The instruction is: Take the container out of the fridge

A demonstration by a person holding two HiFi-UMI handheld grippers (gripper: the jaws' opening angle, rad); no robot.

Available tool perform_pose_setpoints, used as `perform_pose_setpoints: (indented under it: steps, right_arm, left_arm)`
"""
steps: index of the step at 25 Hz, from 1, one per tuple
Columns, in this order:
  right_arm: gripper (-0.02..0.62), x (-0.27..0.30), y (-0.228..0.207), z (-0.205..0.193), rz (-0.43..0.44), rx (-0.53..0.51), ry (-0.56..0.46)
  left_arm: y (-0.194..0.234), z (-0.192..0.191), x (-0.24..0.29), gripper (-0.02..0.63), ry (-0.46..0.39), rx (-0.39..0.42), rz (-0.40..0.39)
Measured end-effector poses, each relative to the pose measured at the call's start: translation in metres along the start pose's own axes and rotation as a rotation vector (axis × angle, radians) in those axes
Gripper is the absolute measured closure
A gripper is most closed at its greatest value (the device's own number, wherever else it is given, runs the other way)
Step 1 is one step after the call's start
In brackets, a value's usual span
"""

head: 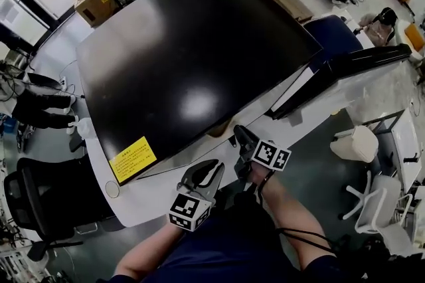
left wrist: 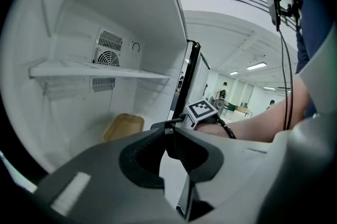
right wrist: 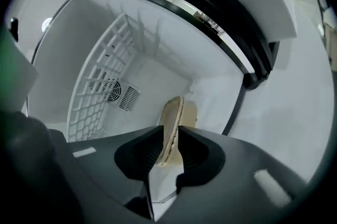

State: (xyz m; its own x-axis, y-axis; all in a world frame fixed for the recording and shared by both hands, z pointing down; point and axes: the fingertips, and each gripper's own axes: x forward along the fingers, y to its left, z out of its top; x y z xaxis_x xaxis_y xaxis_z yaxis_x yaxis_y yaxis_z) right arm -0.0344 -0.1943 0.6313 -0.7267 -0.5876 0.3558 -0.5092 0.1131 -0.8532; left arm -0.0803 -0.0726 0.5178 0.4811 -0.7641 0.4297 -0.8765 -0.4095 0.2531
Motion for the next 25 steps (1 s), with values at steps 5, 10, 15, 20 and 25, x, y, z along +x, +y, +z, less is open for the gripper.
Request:
perform_pose_setpoints:
  steps: [5,10,15,20,25]
  right_arm:
    - [0.482,0.018,-0.015,0.005,0.035,0.181,0.006]
    - [0.472,0.033,-0.018,0.001,0.044,0.221,0.04]
    - [0.476,0.043,-0.019,-0.003,0.05,0.245,0.059]
    - [0.517,0.045,-0.015,-0.002,0.072,0.286,0.059]
    - [0.535,0.039,-0.016,-0.004,0.071,0.313,0.049]
  left_arm:
    - [0.006,-0.008,-0.005,0.554,0.007,-0.037,0.061]
    - [0.016,-0.012,-0.013,0.554,0.005,-0.071,0.118]
    - [0.019,-0.011,-0.016,0.554,-0.001,-0.075,0.144]
    - [0.021,-0.014,-0.015,0.554,0.011,-0.085,0.152]
    - [0.015,-0.01,-0.01,0.554,0.01,-0.083,0.125]
